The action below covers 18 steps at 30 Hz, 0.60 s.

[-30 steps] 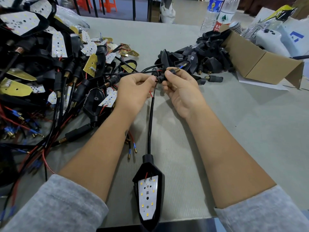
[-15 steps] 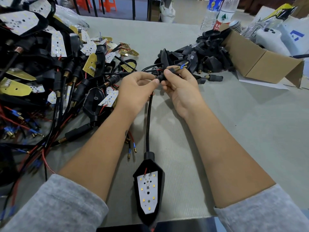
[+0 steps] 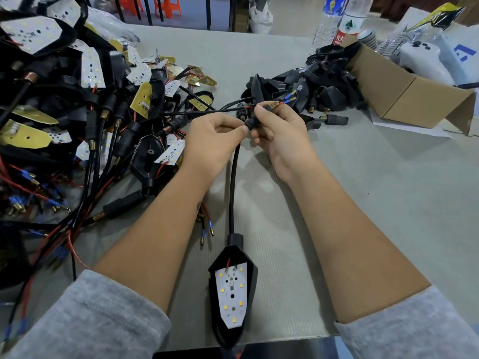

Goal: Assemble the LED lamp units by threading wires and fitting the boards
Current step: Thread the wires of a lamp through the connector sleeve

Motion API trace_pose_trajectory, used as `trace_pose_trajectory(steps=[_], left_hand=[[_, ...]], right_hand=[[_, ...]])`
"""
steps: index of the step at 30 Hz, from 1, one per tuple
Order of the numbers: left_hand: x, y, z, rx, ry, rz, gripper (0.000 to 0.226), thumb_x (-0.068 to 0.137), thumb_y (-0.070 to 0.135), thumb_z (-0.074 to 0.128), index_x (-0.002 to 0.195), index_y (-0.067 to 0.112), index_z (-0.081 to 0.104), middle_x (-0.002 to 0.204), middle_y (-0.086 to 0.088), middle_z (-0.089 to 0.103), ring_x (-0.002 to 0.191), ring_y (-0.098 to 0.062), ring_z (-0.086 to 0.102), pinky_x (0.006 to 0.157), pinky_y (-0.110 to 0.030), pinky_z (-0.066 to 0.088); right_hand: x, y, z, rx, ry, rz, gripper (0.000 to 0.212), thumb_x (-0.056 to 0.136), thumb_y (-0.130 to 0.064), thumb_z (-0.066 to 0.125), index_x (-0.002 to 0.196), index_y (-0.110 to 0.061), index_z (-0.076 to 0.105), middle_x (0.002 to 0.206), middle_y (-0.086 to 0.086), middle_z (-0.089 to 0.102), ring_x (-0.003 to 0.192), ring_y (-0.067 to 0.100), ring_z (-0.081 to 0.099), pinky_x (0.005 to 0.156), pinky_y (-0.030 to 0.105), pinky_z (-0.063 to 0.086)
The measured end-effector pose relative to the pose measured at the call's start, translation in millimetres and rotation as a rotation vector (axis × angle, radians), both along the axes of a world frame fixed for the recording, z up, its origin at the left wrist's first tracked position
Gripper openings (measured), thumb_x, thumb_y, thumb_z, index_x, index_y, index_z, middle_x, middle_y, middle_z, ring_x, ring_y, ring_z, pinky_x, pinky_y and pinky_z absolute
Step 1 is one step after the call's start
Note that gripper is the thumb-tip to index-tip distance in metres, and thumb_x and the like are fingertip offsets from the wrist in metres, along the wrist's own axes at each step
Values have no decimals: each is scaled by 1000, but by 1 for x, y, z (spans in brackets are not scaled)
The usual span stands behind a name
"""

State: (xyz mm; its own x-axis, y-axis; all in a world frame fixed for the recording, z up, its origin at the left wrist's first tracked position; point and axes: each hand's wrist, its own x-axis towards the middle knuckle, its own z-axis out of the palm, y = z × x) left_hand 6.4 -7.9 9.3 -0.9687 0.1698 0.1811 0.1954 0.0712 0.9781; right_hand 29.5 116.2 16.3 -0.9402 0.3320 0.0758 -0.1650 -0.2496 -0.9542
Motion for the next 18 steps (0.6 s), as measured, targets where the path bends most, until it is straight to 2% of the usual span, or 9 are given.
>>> trace_pose_trajectory(steps=[5,7,11,14,16,18], left_hand=[[0,3,-3,-17,-33,-51,7,87,14,68,85,21,66,78,-1,69,65,-2,59,63,-14,43],[1,3,-3,-67,-10,-66,9,87,16,67,80,21,69,71,4,69,61,0,58,62,-13,42],[2,1,-2,-99,30,-95,17,89,11,65,75,22,69,68,3,68,63,-7,61,66,-21,49],[5,1,0,-64,6,-135,17,95,8,58,82,18,63,71,-3,64,51,-12,61,53,-23,52],[7,0,2,-36,-12,-144,17,99,12,52,86,21,59,69,-6,61,42,-13,57,42,-22,46],[6,-2,4,-40,-2,-130,19,100,16,50,86,25,57,64,-7,59,38,-12,49,38,-21,39]], right_hand=[[0,3,1,-151,47,-48,11,97,-7,56,87,-13,56,72,4,59,55,13,55,56,23,47],[0,4,1,-170,52,-68,12,97,-7,56,86,-14,56,69,1,59,55,14,54,55,23,46],[0,4,0,-35,1,-54,15,95,-7,57,81,-14,56,59,-2,57,47,12,48,49,23,40],[-1,1,-1,90,-21,-25,12,94,-12,59,83,-15,57,68,5,57,47,15,48,50,26,39],[-1,0,-1,98,-22,-32,11,95,-17,59,85,-14,59,75,10,60,49,17,49,52,28,41],[-1,0,0,54,-15,-25,14,98,-21,57,88,-12,60,78,9,64,51,16,51,53,28,43]])
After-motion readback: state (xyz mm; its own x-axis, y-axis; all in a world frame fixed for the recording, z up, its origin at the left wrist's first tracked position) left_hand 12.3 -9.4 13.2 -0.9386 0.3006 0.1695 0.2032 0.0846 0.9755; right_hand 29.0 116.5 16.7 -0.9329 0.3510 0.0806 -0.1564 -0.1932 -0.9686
